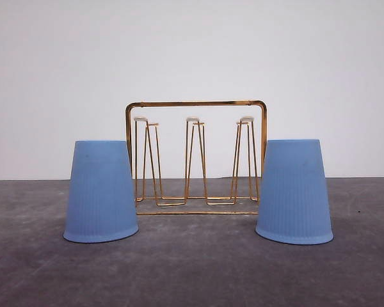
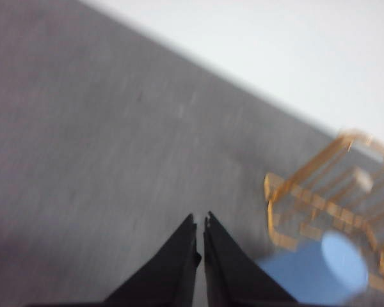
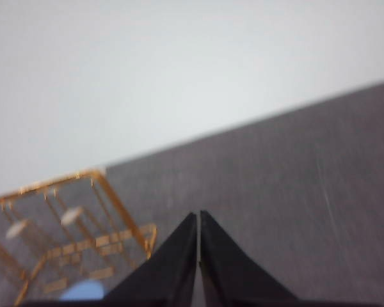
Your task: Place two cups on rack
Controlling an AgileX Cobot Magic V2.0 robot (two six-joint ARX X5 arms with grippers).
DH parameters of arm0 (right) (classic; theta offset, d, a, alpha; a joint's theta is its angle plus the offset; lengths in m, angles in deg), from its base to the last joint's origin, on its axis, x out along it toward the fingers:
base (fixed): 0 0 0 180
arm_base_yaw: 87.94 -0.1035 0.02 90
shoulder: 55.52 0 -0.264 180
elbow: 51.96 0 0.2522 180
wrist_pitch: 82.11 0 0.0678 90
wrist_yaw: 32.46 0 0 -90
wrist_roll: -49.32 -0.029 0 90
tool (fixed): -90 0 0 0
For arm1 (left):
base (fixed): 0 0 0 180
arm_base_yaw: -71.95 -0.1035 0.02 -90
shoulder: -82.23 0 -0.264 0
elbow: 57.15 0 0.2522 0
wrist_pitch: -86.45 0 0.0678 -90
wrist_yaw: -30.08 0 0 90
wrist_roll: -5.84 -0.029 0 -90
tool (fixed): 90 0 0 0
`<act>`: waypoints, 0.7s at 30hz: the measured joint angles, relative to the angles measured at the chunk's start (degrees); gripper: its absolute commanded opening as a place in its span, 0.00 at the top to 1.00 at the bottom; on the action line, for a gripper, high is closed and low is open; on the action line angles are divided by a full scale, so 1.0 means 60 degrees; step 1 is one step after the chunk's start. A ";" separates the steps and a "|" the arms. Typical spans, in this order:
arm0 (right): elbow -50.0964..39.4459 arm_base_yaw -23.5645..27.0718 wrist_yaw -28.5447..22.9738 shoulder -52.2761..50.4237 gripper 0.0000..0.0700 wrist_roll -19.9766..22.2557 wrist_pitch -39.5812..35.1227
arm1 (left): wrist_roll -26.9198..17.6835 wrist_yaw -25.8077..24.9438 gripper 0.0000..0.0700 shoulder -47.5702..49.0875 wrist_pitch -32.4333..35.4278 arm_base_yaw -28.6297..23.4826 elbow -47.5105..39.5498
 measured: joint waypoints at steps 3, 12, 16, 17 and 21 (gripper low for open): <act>0.1014 0.0000 0.0485 0.0852 1.00 0.0081 0.1599 | -0.0405 -0.0590 1.00 -0.0895 -0.1294 0.0000 0.0927; 0.1701 -0.0004 0.3122 0.2936 1.00 0.1633 0.2260 | -0.2871 -0.2836 1.00 -0.2733 -0.1578 0.0723 0.1982; 0.1701 -0.0297 0.3295 0.3331 1.00 0.2556 0.2164 | -0.4050 -0.2864 0.99 -0.2798 -0.1373 0.1811 0.2017; 0.1701 -0.0424 0.3302 0.3351 1.00 0.2792 0.2088 | -0.4415 -0.2869 0.99 -0.2812 -0.1331 0.2073 0.2025; 0.1701 -0.0900 0.3328 0.3279 0.98 0.3854 0.1746 | -0.6014 -0.2869 0.90 -0.2889 -0.1029 0.2783 0.2033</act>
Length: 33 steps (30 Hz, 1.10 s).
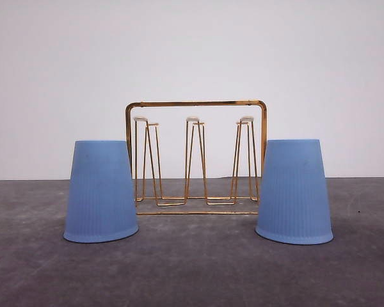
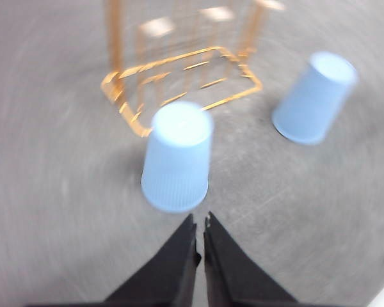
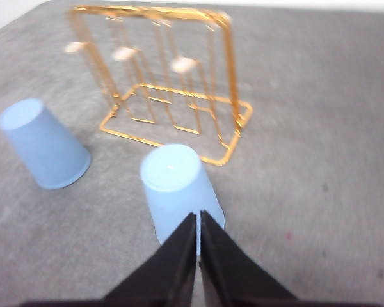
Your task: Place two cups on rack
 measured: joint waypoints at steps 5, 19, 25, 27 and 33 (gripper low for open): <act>0.0000 -0.0153 -0.0011 0.0003 0.40 0.1085 -0.0183 | -0.1143 -0.0116 0.29 -0.0010 0.0527 0.0265 0.0000; 0.0000 -0.0156 -0.0011 0.0007 0.29 0.1439 -0.0255 | -0.1025 -0.0743 0.27 -0.2250 0.2750 0.0844 0.0007; 0.0000 -0.0157 -0.0011 0.0007 0.29 0.1435 -0.0255 | -0.0467 0.0173 0.25 -0.4655 0.4767 0.1393 0.0015; 0.0000 -0.0157 -0.0011 0.0007 0.29 0.1435 -0.0255 | -0.0061 0.0510 0.21 -0.5370 0.5490 0.1442 0.0015; 0.0000 -0.0157 -0.0018 0.0007 0.29 0.1435 -0.0255 | 0.1082 0.0769 0.15 -0.7427 0.6582 0.1614 0.0018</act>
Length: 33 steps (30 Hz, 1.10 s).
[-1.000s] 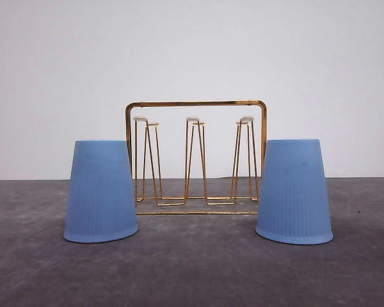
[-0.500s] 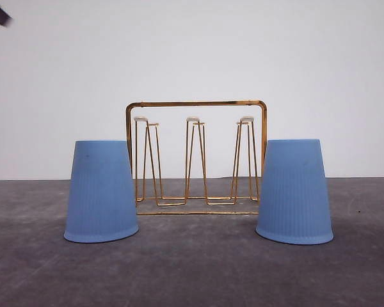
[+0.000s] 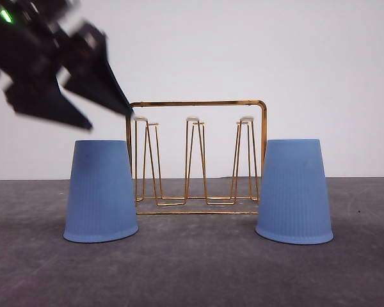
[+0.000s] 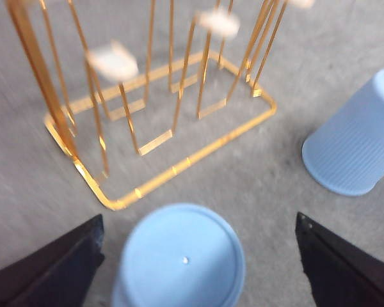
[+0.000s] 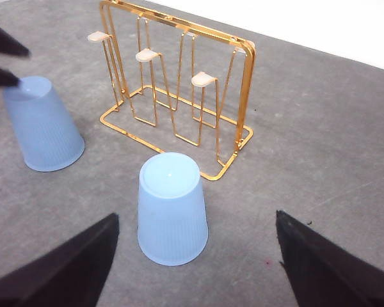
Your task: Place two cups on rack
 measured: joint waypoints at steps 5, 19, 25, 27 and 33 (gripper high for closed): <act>0.0000 0.0000 -0.0004 0.0000 0.29 0.0000 0.0000 | 0.0137 0.0144 0.15 -0.1003 -0.0018 0.0114 0.0000; 0.0000 0.0000 -0.0006 0.0000 0.29 0.0000 0.0000 | 0.0252 0.0696 0.50 -0.1045 -0.1778 0.0248 0.0865; 0.0000 0.0000 -0.0007 0.0000 0.29 0.0000 0.0000 | 0.0252 0.0769 0.50 -0.0937 -0.4087 0.0248 0.2888; 0.0000 0.0000 -0.0007 0.0000 0.29 0.0000 0.0000 | 0.0261 0.0942 0.50 -0.0937 -0.4454 0.0248 0.3440; 0.0000 0.0000 -0.0007 0.0000 0.29 0.0000 0.0000 | 0.0430 0.1852 0.50 -0.0933 -0.4470 0.0244 0.4821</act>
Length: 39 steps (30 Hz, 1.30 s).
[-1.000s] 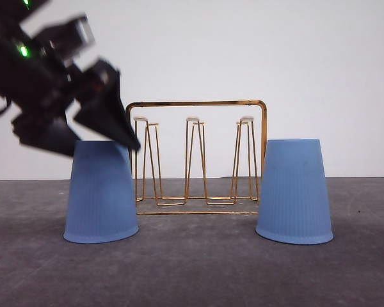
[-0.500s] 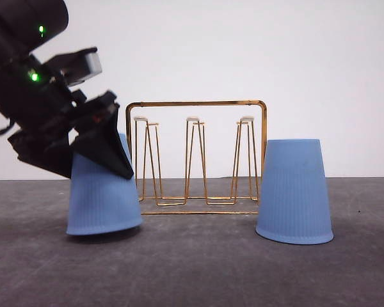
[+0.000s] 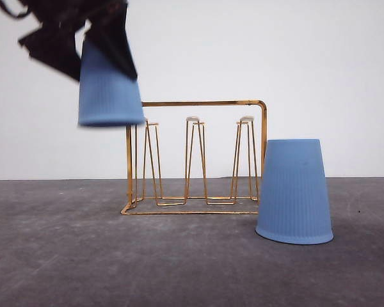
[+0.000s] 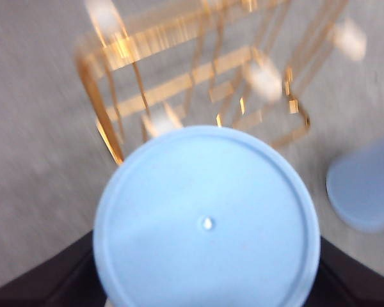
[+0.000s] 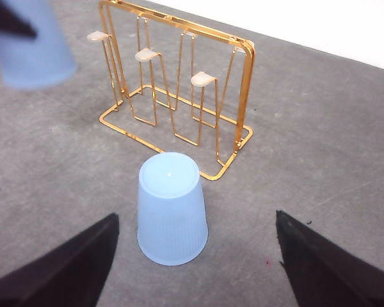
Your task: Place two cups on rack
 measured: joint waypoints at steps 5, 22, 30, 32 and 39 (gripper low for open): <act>0.0000 0.0000 -0.0004 0.0000 0.29 0.0000 0.0000 | 0.0062 0.0363 0.50 0.0040 0.1312 0.0000 0.0235; 0.0000 0.0000 -0.0015 0.0000 0.29 0.0000 0.0000 | 0.0066 0.0378 0.46 -0.2814 0.1705 0.0022 0.0279; 0.0000 0.0000 -0.0015 0.0000 0.29 0.0000 -0.0004 | 0.0069 0.0141 0.09 -0.3053 0.1411 0.0022 0.0283; 0.0000 0.0000 -0.0015 0.0000 0.29 0.0000 -0.0004 | 0.0069 0.0137 0.10 -0.3053 0.0884 0.0036 0.0385; 0.0000 0.0000 -0.0012 0.0000 0.29 0.0000 -0.0001 | 0.0119 -0.0042 0.13 -0.2745 -0.2649 0.0031 0.1965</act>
